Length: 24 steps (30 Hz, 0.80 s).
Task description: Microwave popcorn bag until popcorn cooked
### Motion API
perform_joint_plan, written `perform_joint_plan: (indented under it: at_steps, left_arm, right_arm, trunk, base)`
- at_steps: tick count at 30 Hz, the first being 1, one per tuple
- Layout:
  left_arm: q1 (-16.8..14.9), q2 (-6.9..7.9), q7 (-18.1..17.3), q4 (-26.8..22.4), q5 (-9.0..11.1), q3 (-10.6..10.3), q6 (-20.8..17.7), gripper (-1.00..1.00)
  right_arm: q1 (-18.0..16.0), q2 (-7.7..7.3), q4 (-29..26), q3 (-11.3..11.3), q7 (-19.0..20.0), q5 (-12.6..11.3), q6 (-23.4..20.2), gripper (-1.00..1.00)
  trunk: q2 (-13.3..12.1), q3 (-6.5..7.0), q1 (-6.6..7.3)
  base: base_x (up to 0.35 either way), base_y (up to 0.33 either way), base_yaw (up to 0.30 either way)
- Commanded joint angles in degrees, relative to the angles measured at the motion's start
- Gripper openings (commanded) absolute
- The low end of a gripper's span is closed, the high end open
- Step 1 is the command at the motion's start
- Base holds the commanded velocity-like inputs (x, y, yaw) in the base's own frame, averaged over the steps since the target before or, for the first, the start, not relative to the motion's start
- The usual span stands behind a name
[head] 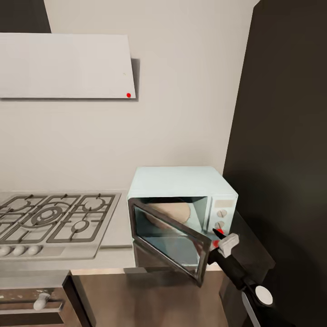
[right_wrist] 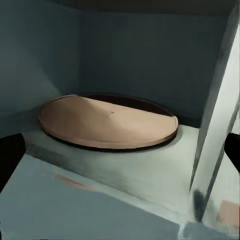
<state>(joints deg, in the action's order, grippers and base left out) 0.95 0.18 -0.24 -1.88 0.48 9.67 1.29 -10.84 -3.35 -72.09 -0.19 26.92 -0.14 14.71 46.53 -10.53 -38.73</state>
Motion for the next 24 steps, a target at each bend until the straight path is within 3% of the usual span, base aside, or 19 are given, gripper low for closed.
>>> perform_joint_plan:
  at_steps: [1,24]
  left_arm:
    - [0.0,-0.01,0.0,-0.1,0.0,0.3,0.1,1.0]
    - [0.0,-0.01,0.0,-0.1,0.0,0.2,0.0,1.0]
  right_arm:
    - [0.0,-0.04,0.0,0.0,0.4,0.0,0.1,1.0]
    - [0.0,-0.1,0.0,0.1,2.0,0.3,-0.3,1.0]
  trunk:
    - [0.1,-0.07,-0.01]
    - [0.1,-0.07,-0.01]
  base:
    - [0.0,0.0,0.0]
    - [0.0,-0.001,0.009]
